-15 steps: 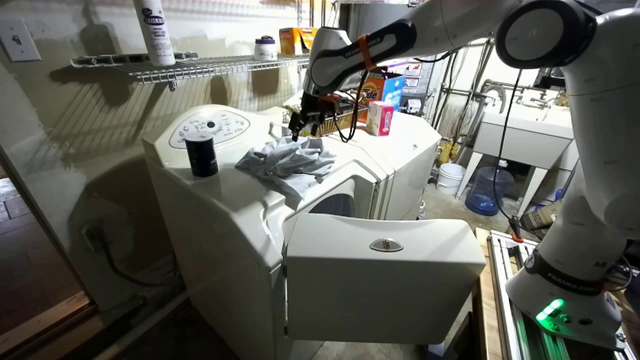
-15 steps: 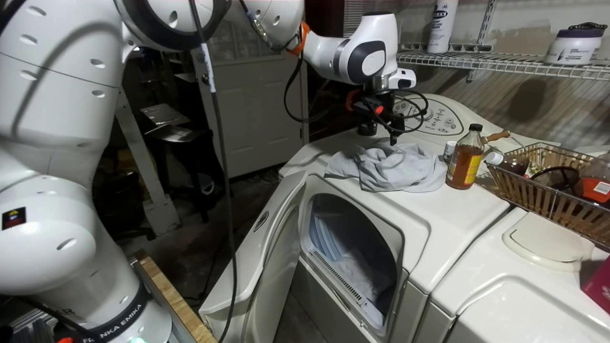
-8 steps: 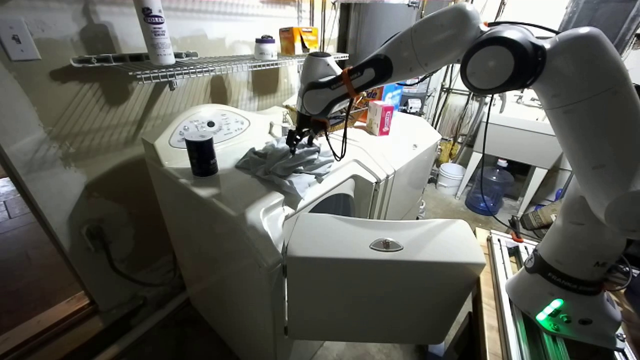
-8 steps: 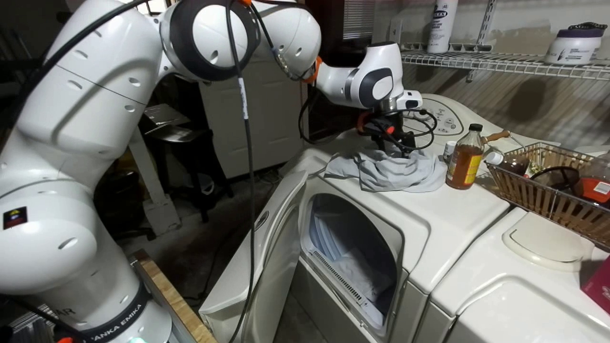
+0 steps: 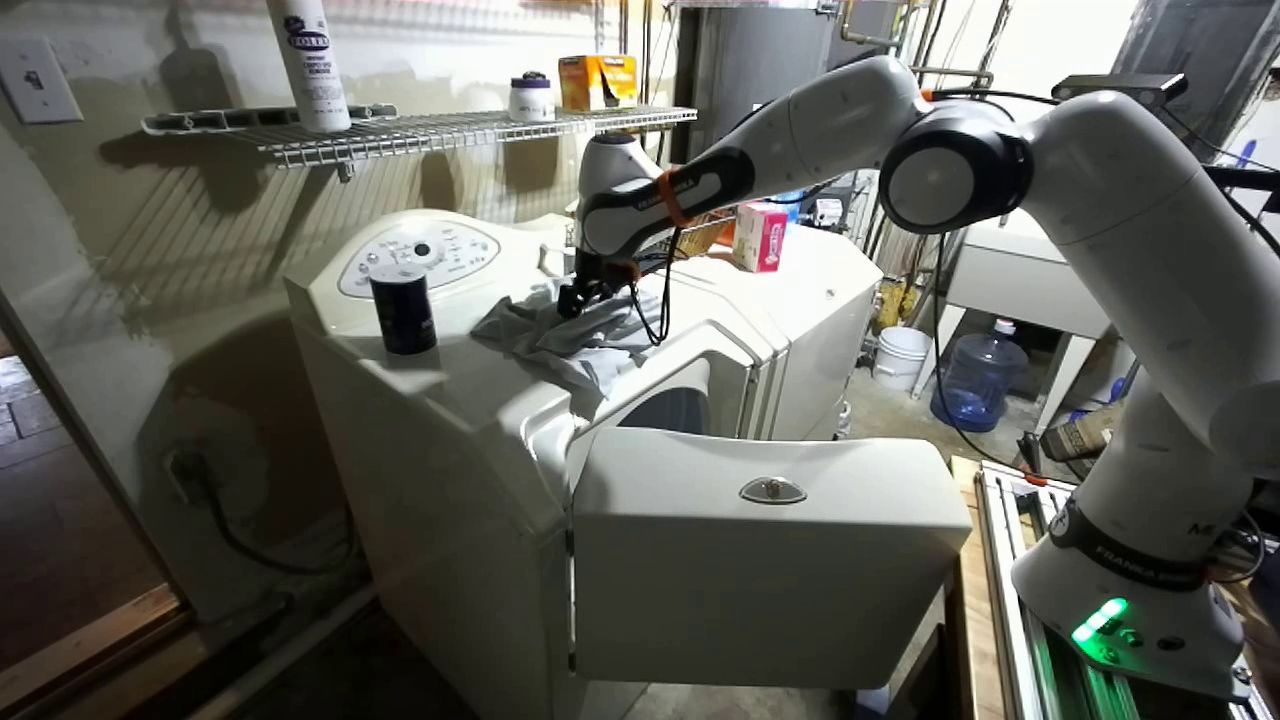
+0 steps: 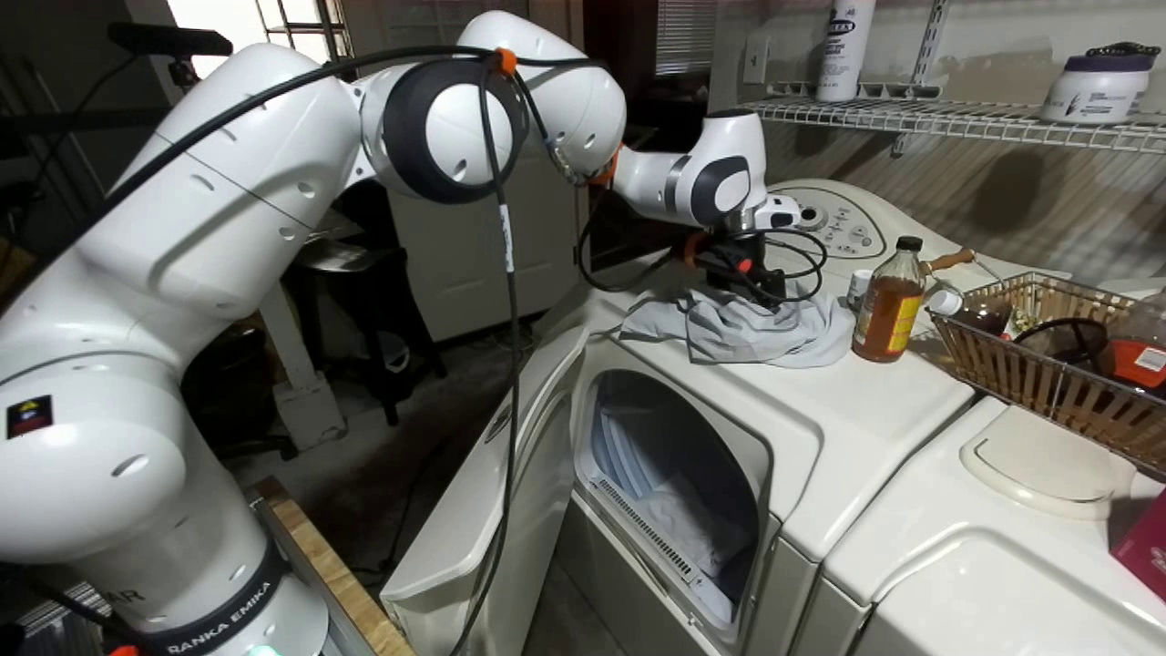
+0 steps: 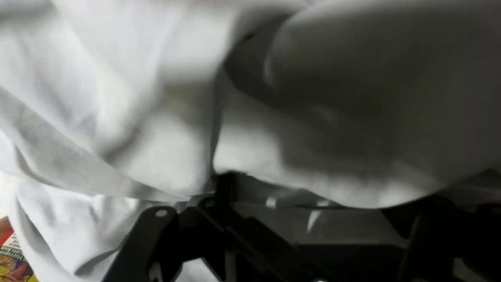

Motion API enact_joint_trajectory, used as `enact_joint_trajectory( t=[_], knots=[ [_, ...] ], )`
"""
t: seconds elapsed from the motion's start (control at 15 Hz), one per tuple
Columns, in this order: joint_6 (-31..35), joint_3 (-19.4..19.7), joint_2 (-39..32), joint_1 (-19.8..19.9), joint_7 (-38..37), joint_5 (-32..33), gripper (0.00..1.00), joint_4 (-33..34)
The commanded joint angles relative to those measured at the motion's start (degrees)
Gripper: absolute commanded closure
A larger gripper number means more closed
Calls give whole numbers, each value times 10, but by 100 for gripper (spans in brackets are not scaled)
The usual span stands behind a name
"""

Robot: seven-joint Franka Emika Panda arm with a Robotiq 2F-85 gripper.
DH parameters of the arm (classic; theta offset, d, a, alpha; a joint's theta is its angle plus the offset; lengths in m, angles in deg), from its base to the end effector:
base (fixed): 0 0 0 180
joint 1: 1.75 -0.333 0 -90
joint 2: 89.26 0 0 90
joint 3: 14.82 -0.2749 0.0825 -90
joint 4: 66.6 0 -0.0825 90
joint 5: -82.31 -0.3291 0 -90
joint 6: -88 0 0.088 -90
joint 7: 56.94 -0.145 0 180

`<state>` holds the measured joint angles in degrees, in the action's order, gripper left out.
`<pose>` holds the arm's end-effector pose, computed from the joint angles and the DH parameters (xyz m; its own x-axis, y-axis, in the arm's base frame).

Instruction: Put the item of clothing on top of the washing machine on the left inside the machine.

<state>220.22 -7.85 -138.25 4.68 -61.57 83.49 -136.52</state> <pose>0.6941 -0.1443 0.2465 0.9433 -0.2297 0.2395 -0.2572 -0.9621 0.0905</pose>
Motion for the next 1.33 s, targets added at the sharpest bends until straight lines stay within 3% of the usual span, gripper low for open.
enact_joint_trajectory(
  t=[0.0, 0.53, 1.27],
  knots=[
    [-59, -8, -38, 3, 9, 2, 41, 65],
    [-148, -26, -28, 7, 9, -15, 98, 95],
    [-139, -29, 54, 5, -27, -41, 99, 22]
  ],
)
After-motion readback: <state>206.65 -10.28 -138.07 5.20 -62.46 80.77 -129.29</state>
